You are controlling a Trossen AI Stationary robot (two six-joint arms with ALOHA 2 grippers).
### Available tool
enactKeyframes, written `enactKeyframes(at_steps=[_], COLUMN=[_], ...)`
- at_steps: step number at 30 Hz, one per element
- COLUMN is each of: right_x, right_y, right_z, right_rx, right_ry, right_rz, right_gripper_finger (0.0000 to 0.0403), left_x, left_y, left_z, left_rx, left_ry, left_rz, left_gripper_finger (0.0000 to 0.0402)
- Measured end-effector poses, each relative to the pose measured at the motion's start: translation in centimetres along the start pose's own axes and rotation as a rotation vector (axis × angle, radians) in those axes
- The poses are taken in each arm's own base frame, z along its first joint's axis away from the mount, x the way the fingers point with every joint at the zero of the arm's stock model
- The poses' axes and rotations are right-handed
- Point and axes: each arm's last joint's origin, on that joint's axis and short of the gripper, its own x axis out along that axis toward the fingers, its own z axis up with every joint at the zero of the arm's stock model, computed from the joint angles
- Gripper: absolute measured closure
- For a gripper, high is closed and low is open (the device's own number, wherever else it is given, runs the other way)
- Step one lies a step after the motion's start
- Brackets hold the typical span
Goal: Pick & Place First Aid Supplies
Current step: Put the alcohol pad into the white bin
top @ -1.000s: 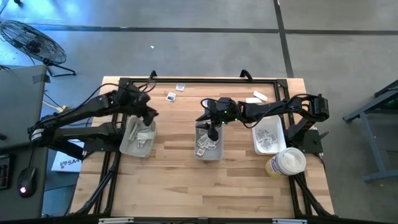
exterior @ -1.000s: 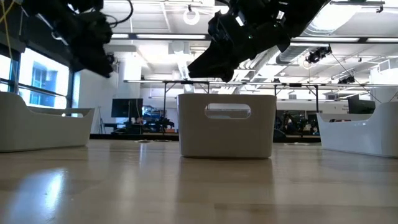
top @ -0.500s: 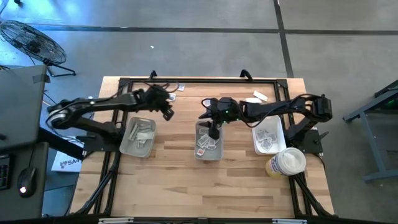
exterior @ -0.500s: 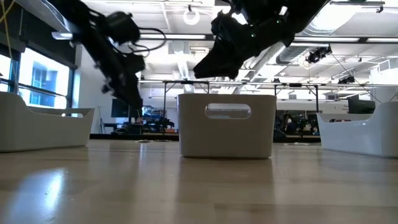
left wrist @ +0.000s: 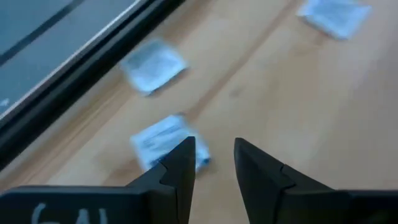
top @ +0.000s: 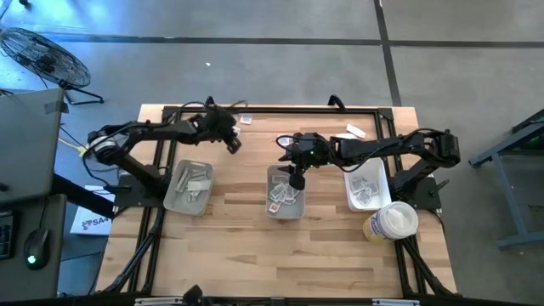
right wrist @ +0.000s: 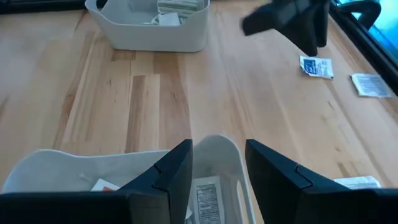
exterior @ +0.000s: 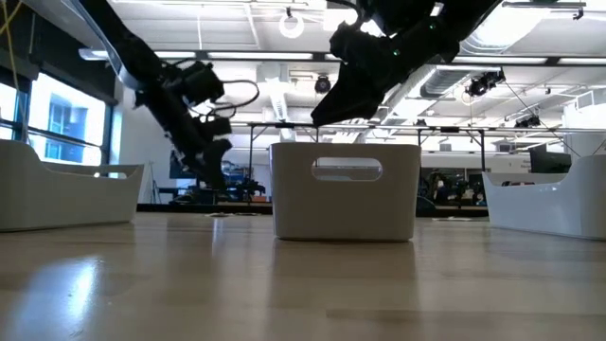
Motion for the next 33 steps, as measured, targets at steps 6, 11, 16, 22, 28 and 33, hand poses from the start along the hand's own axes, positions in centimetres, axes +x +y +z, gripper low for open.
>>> enactKeyframes(at_steps=[6,11,16,22,28,33], right_x=[0.0,0.0,0.0,0.0,0.0,0.0], right_y=[0.0,0.0,0.0,0.0,0.0,0.0], right_z=[0.0,0.0,0.0,0.2,0.2,0.2], right_rx=[-0.029,-0.033,-0.040,-0.041,-0.041,-0.034], right_ry=[-0.004,-0.005,-0.005,-0.018,-0.024,-0.025], right_rz=[0.000,0.000,0.000,0.000,0.000,0.000], right_gripper_finger=[0.0261,0.0261,0.0261,0.0261,0.0261,0.0261], left_x=[1.7,2.6,3.5,4.6,5.2,5.2], left_y=[2.0,2.5,2.1,2.3,2.3,2.3], left_z=[-0.5,-0.9,-1.5,-2.0,-2.3,-2.3], left_rx=[-0.069,-0.093,-0.039,-0.041,-0.039,-0.056], left_ry=[0.017,0.033,0.064,0.072,0.083,0.084], left_rz=[-0.022,-0.053,-0.050,0.005,0.013,0.015], left_gripper_finger=[0.0281,0.0240,0.0221,0.0221,0.0239,0.0308])
